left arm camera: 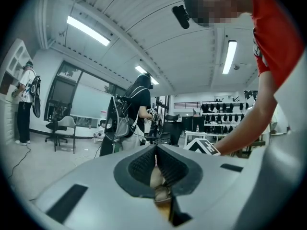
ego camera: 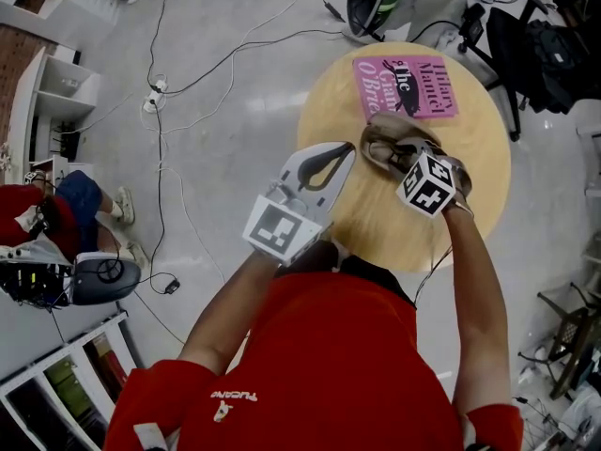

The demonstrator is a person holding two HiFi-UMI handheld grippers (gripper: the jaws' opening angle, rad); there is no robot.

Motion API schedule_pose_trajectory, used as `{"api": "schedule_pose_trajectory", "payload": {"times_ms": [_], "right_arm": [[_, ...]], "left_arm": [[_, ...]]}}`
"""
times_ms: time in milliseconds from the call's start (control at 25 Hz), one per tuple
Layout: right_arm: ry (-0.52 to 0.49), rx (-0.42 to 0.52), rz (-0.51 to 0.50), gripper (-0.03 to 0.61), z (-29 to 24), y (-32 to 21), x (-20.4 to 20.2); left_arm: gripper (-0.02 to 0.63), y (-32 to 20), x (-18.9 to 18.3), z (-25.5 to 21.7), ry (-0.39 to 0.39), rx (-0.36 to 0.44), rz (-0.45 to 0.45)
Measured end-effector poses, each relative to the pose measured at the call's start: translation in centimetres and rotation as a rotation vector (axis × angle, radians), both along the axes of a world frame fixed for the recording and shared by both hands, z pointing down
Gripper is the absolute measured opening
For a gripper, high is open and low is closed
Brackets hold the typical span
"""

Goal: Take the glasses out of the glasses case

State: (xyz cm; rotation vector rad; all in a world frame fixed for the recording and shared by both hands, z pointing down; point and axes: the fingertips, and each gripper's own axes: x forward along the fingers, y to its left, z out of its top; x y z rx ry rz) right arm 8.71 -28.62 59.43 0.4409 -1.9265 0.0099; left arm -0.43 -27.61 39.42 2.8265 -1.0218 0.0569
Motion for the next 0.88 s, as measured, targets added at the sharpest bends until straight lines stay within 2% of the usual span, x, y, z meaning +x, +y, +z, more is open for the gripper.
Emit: {"api": "schedule_pose_trajectory", "payload": {"times_ms": [200, 560, 720, 880], "right_arm": [[-0.006, -0.023, -0.002, 0.118, 0.2, 0.1, -0.4], [-0.075, -0.04, 0.022, 0.054, -0.8, 0.7, -0.7], [-0.078, -0.011, 0.018, 0.049, -1.3, 0.8, -0.7], [-0.068, 0.057, 0.017, 0.048, -2.2, 0.6, -0.5]], "left_arm": [[0.014, 0.1, -0.4, 0.1, 0.001, -0.006, -0.004], [0.012, 0.4, 0.1, 0.8, -0.002, -0.02, 0.0], [0.014, 0.6, 0.6, 0.9, -0.007, -0.026, 0.01], [0.013, 0.9, 1.0, 1.1, -0.01, -0.026, 0.019]]}}
